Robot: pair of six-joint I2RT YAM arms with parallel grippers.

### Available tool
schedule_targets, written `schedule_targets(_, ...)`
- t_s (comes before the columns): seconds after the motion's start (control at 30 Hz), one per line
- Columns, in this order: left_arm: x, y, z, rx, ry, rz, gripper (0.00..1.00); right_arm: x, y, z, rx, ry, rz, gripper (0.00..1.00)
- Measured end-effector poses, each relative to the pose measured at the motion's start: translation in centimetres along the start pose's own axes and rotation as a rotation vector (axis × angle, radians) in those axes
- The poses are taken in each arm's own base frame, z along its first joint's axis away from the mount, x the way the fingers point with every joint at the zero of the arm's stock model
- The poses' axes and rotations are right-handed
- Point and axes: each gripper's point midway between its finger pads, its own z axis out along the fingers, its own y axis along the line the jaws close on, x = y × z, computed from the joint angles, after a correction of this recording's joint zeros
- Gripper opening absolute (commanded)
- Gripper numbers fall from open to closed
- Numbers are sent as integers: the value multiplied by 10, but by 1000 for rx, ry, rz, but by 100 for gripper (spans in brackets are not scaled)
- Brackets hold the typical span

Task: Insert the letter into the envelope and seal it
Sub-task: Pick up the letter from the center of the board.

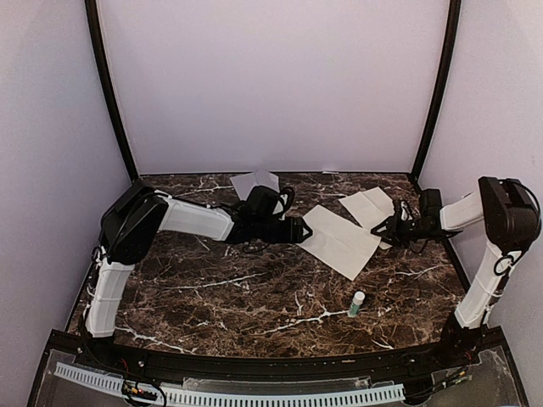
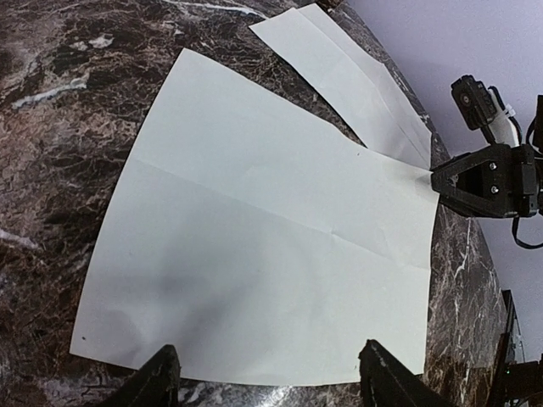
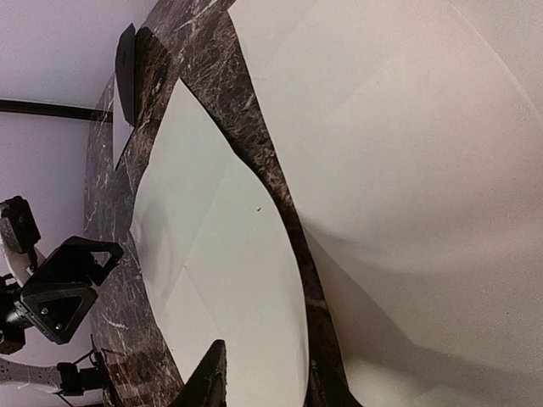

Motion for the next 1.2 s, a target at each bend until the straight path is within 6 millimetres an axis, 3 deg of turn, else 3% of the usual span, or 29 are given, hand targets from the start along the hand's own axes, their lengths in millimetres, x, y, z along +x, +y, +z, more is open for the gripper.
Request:
schedule_targets(0.27, 15, 9, 9, -4, 38, -7, 71, 1, 3, 5, -14, 5, 7, 24)
schedule_targets(0.5, 17, 9, 10, 1, 42, -7, 71, 5, 12, 13, -40, 19, -5, 25)
schedule_targets(0.63, 16, 8, 10, 3, 40, -7, 71, 12, 18, 21, -61, 47, -10, 18)
schedule_targets(0.77, 16, 9, 10, 2, 41, -7, 71, 12, 21, 25, -70, 53, -6, 0)
schedule_targets(0.9, 16, 9, 10, 2, 40, -3, 71, 10, 23, 25, -73, 48, -8, 0)
schedule_targets(1.07, 15, 10, 9, -11, 35, 31, 78, 7, 31, 17, -73, 38, -15, 0)
schedule_targets(1.2, 3, 9, -1, -48, 13, 89, 81, -4, 57, -3, -90, -9, -46, 0)
